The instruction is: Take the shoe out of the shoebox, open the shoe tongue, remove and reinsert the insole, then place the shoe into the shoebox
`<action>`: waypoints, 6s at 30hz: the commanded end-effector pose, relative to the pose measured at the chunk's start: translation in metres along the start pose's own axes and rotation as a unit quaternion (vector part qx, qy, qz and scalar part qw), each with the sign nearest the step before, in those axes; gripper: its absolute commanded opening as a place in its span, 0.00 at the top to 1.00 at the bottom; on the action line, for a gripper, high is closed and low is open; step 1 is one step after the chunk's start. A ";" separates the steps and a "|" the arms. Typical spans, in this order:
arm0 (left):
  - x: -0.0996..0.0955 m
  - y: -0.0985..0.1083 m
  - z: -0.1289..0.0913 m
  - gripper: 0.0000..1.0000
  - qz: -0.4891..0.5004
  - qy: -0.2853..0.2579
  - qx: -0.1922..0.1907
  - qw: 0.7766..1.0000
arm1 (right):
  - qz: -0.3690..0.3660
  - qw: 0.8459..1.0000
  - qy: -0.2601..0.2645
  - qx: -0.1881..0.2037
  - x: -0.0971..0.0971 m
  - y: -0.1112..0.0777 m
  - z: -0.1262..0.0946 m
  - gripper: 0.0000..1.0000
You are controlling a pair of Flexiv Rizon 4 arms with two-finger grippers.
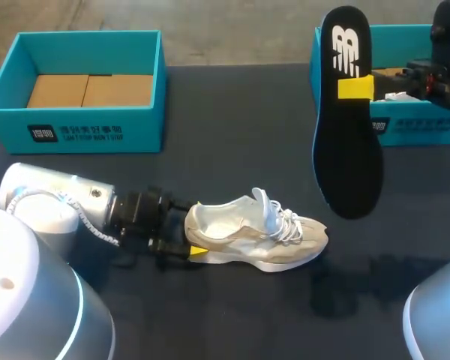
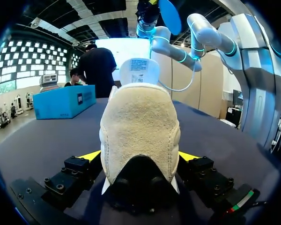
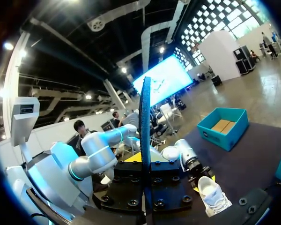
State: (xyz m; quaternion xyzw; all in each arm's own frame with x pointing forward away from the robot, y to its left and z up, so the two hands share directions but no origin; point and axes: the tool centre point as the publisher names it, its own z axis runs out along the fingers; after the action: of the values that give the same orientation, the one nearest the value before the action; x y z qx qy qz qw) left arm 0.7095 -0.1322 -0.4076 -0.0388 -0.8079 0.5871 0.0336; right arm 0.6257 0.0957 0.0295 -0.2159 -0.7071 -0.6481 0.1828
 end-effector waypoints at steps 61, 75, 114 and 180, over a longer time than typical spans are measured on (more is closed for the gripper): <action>0.011 -0.051 -0.060 0.00 0.033 0.079 -0.451 0.889 | 0.001 1.000 0.000 0.001 -0.001 0.001 0.001 1.00; 0.012 -0.055 -0.061 0.00 0.029 0.064 -0.521 0.851 | 0.001 1.000 0.000 0.001 -0.001 0.001 0.001 1.00; -0.037 -0.085 0.011 0.00 0.057 0.057 -0.534 0.842 | 0.001 1.000 0.000 0.001 -0.001 0.001 0.001 1.00; -0.030 -0.081 0.023 1.00 0.118 0.089 -0.535 0.832 | 0.001 1.000 0.000 0.001 -0.001 0.001 0.001 1.00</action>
State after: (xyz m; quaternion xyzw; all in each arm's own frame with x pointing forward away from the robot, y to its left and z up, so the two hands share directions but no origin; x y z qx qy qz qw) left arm 0.7434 -0.1918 -0.3514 -0.1921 -0.9795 0.0568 0.0206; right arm 0.6252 0.0952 0.0298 -0.2161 -0.7070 -0.6480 0.1831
